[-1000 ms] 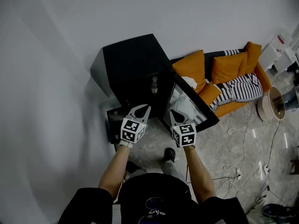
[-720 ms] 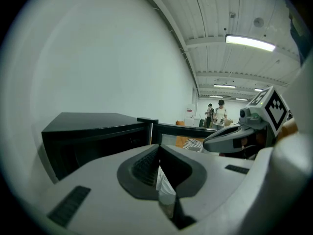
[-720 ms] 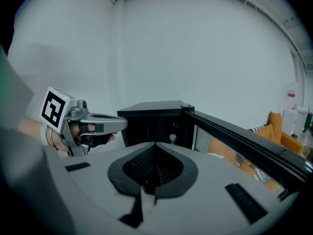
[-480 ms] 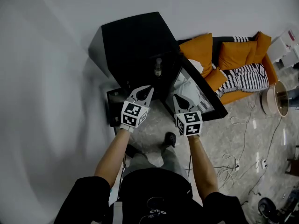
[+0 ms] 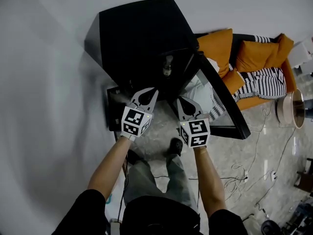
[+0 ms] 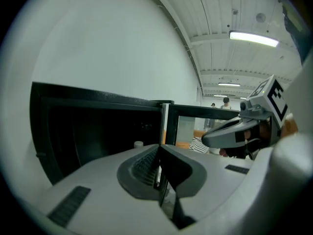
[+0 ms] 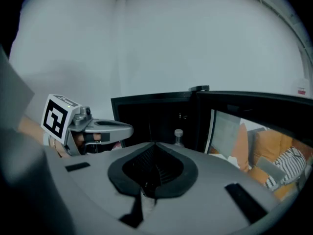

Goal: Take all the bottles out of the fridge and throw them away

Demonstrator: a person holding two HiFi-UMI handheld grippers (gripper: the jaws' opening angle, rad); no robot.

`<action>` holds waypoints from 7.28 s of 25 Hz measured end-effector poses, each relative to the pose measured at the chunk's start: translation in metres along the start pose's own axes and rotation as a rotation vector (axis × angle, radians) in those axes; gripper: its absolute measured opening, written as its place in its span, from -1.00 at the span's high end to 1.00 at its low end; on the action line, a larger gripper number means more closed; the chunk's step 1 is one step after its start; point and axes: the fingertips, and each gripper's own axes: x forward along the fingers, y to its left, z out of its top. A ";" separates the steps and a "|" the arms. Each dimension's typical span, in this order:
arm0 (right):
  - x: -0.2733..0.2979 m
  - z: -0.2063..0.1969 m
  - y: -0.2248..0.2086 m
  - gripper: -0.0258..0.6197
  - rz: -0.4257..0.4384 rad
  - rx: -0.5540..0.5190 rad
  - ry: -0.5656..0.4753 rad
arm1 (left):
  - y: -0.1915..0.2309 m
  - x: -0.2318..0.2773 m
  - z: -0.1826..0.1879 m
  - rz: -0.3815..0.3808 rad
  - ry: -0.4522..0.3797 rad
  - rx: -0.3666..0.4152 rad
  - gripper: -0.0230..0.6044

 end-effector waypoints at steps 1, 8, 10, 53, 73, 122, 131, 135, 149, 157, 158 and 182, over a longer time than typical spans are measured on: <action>0.008 -0.004 -0.001 0.90 0.003 -0.003 -0.002 | 0.005 0.005 -0.006 0.002 -0.002 0.001 0.92; 0.064 -0.032 -0.019 0.89 0.007 -0.004 -0.033 | 0.030 0.050 -0.045 -0.005 -0.012 0.023 0.92; 0.076 -0.039 -0.025 0.90 0.004 -0.005 -0.037 | 0.033 0.061 -0.055 -0.014 -0.009 0.032 0.92; 0.082 -0.060 -0.083 0.90 -0.056 0.056 -0.031 | 0.084 0.231 -0.069 0.213 0.014 0.059 0.27; 0.072 -0.066 -0.096 0.90 -0.082 0.093 -0.041 | 0.076 0.231 -0.068 0.228 0.006 0.129 0.35; -0.010 0.083 0.101 0.90 0.290 -0.052 -0.110 | -0.010 -0.161 0.088 0.420 -0.199 0.061 0.35; 0.010 0.101 0.210 0.90 0.495 -0.133 -0.102 | 0.035 -0.260 0.072 0.621 -0.186 0.017 0.35; 0.018 0.102 0.257 0.90 0.563 -0.162 -0.093 | 0.053 -0.302 0.060 0.691 -0.173 -0.009 0.35; 0.041 0.081 0.305 0.90 0.613 -0.203 -0.034 | 0.089 -0.339 0.019 0.744 -0.135 -0.053 0.35; 0.063 0.035 0.303 0.90 0.607 -0.195 0.021 | 0.095 -0.330 -0.034 0.732 -0.101 -0.111 0.35; 0.068 0.027 0.303 0.89 0.605 -0.192 0.030 | 0.097 -0.329 -0.042 0.731 -0.097 -0.119 0.35; 0.165 -0.131 0.280 0.90 0.603 -0.164 0.121 | 0.139 -0.275 -0.221 0.709 -0.001 -0.160 0.35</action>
